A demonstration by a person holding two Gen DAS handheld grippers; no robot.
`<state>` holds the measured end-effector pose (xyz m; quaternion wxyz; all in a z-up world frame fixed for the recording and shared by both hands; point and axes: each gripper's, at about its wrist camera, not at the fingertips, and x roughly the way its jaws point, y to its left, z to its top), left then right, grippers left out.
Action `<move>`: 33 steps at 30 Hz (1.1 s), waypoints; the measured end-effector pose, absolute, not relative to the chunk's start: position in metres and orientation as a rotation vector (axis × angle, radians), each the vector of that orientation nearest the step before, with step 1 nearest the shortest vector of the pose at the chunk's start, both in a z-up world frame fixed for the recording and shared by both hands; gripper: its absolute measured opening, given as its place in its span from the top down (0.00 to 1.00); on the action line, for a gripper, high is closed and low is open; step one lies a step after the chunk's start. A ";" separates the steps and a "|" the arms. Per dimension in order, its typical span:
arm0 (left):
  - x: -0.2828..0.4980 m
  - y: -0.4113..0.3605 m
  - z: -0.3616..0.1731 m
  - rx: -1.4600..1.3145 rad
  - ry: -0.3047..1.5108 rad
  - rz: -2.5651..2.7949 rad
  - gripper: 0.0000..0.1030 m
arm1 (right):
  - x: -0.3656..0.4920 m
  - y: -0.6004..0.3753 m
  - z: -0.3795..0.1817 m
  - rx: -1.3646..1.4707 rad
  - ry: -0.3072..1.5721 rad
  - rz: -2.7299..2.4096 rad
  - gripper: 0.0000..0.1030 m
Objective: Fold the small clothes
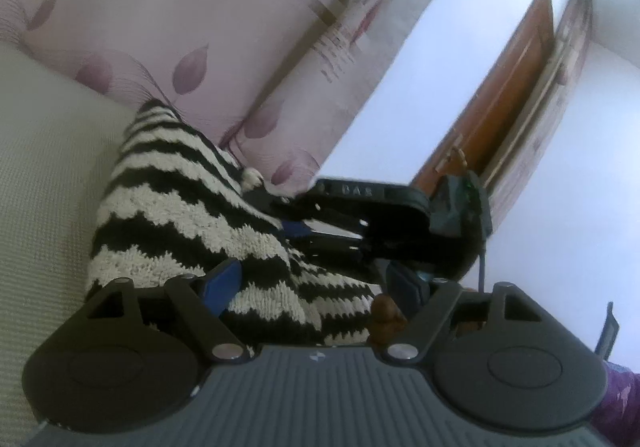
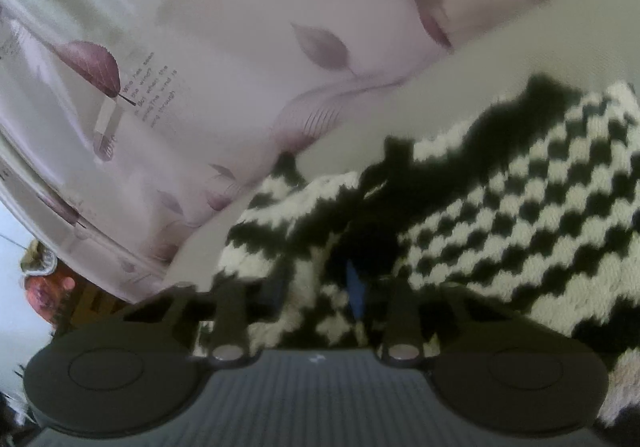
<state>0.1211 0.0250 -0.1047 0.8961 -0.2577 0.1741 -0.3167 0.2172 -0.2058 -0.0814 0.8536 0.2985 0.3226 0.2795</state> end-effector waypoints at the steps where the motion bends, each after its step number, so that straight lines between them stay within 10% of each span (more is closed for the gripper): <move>1: 0.117 0.028 -0.103 -0.541 0.361 -0.648 0.25 | 0.216 -0.206 -0.079 0.602 0.662 0.584 0.84; 17: 0.109 0.048 -0.095 -0.646 0.290 -0.540 0.07 | 0.220 -0.297 -0.035 0.692 0.616 0.589 0.93; 20: 0.107 0.050 -0.101 -0.656 0.307 -0.558 0.07 | 0.209 -0.287 -0.048 0.732 0.648 0.629 0.85; 24: 0.106 0.044 -0.108 -0.624 0.328 -0.590 0.07 | 0.205 -0.258 -0.069 0.746 0.698 0.623 0.17; 32: 0.105 0.042 -0.116 -0.626 0.319 -0.610 0.03 | 0.209 -0.206 -0.077 0.675 0.704 0.607 0.18; 33: 0.105 0.044 -0.117 -0.636 0.316 -0.609 0.03 | 0.208 -0.200 -0.077 0.642 0.705 0.594 0.31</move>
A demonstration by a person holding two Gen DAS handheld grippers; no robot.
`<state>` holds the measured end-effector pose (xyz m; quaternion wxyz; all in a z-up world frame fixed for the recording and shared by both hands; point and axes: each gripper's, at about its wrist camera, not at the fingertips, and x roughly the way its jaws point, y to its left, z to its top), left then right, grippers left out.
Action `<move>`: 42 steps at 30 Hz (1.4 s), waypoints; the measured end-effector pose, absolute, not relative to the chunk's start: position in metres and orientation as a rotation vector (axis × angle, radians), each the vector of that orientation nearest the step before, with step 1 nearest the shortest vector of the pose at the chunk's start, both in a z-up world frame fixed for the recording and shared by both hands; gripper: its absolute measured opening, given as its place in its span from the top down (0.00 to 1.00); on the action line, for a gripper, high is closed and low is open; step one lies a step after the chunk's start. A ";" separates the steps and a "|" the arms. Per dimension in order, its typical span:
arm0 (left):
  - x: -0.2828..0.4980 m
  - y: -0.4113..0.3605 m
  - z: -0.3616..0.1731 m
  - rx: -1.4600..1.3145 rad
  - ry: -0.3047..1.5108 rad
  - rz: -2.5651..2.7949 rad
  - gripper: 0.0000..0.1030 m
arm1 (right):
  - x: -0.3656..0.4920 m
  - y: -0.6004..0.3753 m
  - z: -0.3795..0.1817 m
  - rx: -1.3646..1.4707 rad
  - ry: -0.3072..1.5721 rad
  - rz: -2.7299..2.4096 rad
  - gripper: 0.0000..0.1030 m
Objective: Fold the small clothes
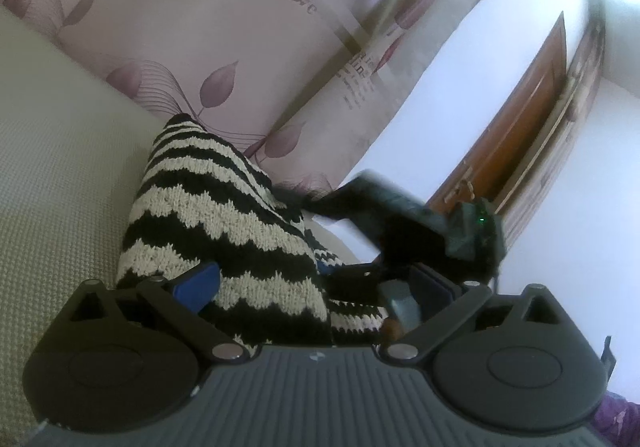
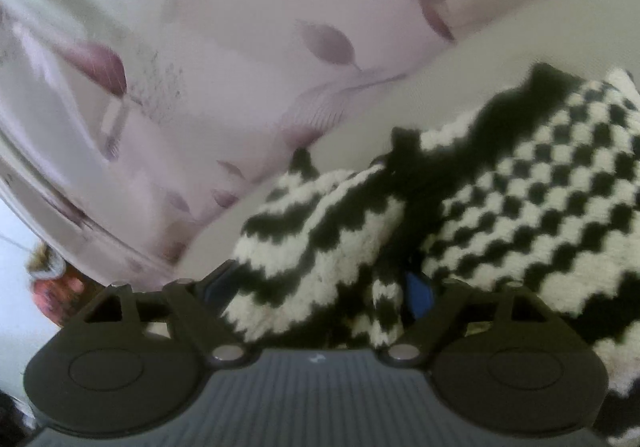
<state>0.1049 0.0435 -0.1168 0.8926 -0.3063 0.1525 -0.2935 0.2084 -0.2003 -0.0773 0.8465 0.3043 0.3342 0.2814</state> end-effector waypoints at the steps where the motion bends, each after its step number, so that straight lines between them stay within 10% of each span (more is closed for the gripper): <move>1: 0.104 0.045 -0.117 -0.643 0.314 -0.605 0.03 | 0.208 -0.193 -0.078 0.596 0.707 0.572 0.65; 7: 0.094 0.053 -0.106 -0.690 0.286 -0.580 0.04 | 0.209 -0.205 -0.053 0.523 0.574 0.589 0.85; 23: 0.112 0.014 -0.073 -0.611 0.263 -0.615 0.01 | 0.249 -0.331 -0.049 0.419 0.627 0.441 0.85; 30: 0.132 -0.021 -0.064 -0.510 0.259 -0.638 0.02 | 0.242 -0.355 -0.079 0.565 0.590 0.410 0.65; 42: 0.138 -0.025 -0.099 -0.517 0.347 -0.590 0.02 | 0.152 -0.313 -0.074 0.220 0.630 0.619 0.62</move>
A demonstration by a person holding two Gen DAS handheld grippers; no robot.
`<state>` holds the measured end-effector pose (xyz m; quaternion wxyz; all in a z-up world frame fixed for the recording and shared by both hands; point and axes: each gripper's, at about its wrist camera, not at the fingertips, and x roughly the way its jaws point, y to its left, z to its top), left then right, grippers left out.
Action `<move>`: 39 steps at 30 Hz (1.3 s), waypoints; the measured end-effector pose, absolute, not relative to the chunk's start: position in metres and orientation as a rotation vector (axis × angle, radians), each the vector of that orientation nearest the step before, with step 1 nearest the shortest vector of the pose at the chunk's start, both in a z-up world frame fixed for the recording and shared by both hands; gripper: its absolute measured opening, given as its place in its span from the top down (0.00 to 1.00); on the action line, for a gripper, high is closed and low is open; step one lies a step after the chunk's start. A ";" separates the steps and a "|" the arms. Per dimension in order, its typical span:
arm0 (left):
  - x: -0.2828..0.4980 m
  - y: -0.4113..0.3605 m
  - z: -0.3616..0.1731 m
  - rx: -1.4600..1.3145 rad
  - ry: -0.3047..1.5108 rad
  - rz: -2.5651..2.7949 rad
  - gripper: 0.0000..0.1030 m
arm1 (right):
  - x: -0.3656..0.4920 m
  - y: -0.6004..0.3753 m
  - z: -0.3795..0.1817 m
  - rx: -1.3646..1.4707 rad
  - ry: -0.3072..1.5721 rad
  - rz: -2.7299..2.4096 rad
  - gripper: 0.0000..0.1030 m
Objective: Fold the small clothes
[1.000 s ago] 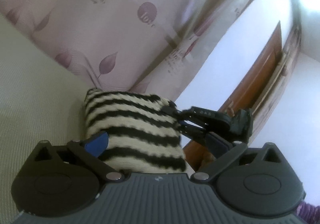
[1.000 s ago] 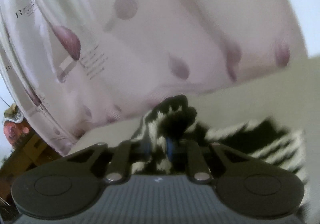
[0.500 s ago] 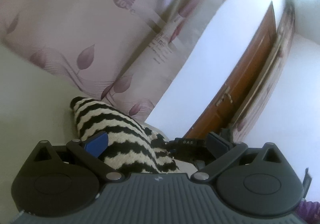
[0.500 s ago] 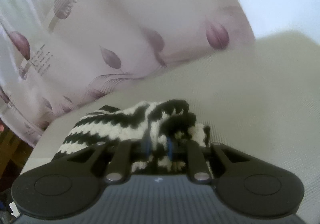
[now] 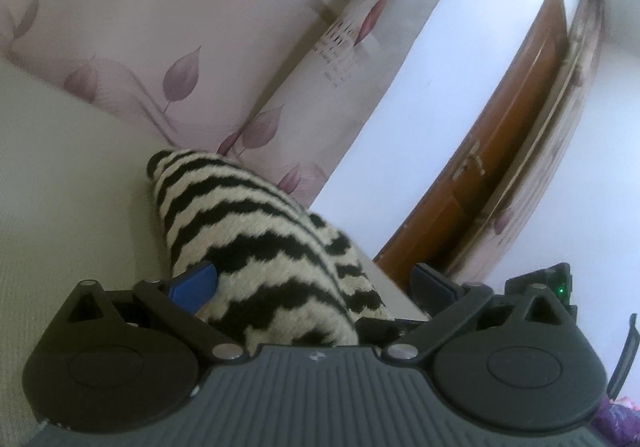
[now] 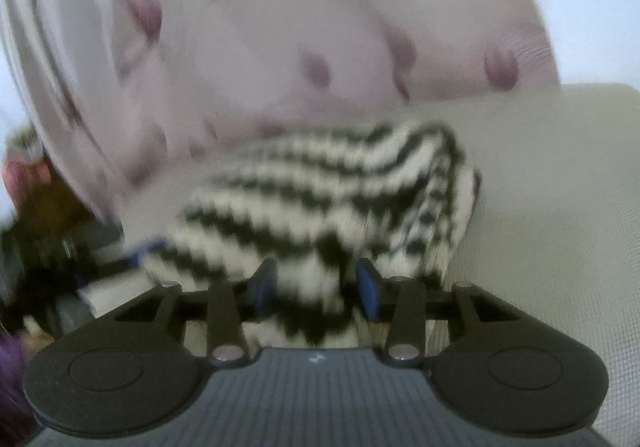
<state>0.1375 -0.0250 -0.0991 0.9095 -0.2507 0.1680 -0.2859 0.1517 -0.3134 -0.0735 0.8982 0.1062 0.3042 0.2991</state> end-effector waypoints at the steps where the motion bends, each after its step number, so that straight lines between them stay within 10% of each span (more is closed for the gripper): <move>1: 0.138 -0.024 -0.101 -0.511 0.356 -0.581 0.02 | 0.149 -0.309 -0.077 0.197 0.639 0.604 0.81; 12: 0.126 -0.019 -0.087 -0.455 0.300 -0.537 0.05 | 0.124 -0.368 -0.116 0.469 0.576 0.551 0.89; 16: 0.123 -0.039 -0.064 -0.366 0.248 -0.540 0.44 | 0.124 -0.363 -0.114 0.445 0.552 0.552 0.88; 23: 0.147 -0.088 -0.074 -0.240 0.339 -0.631 0.53 | 0.129 -0.370 -0.121 0.509 0.564 0.581 0.89; 26: 0.164 -0.079 -0.110 -0.291 0.469 -0.579 0.87 | 0.132 -0.370 -0.121 0.514 0.570 0.581 0.89; 39: 0.169 -0.058 -0.119 -0.419 0.499 -0.605 0.89 | 0.158 -0.347 -0.043 0.365 0.397 0.558 0.83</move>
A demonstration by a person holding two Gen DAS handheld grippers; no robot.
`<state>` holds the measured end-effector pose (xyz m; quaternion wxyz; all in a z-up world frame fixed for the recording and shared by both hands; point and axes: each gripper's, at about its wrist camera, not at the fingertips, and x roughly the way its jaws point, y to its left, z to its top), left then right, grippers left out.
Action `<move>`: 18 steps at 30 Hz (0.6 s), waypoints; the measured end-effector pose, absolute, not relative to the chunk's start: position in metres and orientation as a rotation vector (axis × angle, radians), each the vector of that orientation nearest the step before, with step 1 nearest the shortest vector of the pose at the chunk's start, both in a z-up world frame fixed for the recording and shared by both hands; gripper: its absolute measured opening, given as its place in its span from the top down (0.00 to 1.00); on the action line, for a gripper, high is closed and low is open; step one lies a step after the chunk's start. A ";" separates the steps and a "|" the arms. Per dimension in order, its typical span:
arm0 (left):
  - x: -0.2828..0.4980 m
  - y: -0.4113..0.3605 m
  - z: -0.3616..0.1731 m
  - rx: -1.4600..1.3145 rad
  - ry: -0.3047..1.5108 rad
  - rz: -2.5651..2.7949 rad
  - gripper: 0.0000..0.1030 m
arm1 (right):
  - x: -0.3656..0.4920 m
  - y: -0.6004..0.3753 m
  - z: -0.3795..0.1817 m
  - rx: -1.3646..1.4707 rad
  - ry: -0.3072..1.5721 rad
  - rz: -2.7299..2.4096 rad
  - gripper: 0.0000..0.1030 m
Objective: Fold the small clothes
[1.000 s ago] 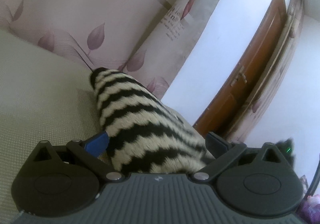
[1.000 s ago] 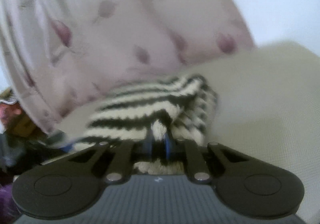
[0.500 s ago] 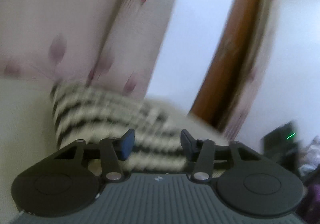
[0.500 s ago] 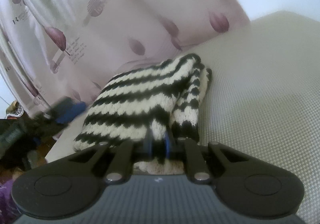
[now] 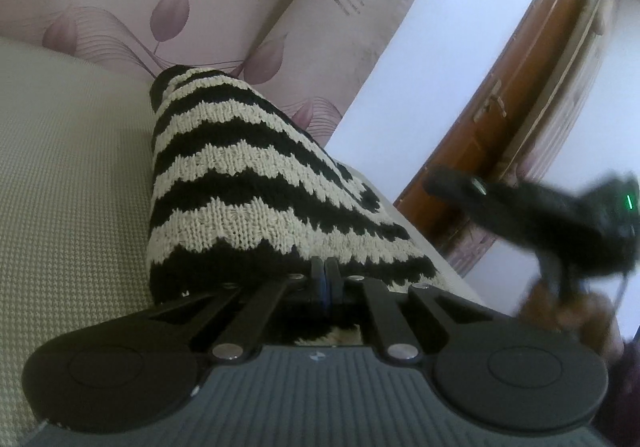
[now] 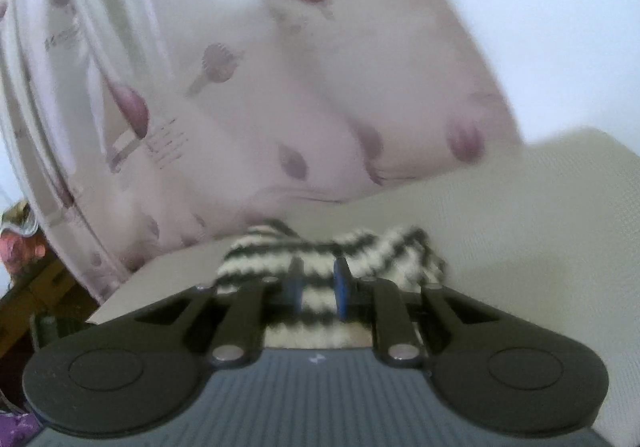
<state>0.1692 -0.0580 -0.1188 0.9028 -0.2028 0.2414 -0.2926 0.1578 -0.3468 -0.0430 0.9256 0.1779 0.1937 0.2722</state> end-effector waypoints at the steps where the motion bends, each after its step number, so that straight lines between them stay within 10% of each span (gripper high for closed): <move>1: 0.169 -0.058 -0.119 -0.421 0.499 -0.604 0.89 | 0.167 -0.334 -0.038 0.315 0.393 0.561 0.83; 18: 0.168 -0.054 -0.119 -0.463 0.498 -0.615 0.89 | 0.217 -0.287 -0.024 0.017 0.437 0.542 0.83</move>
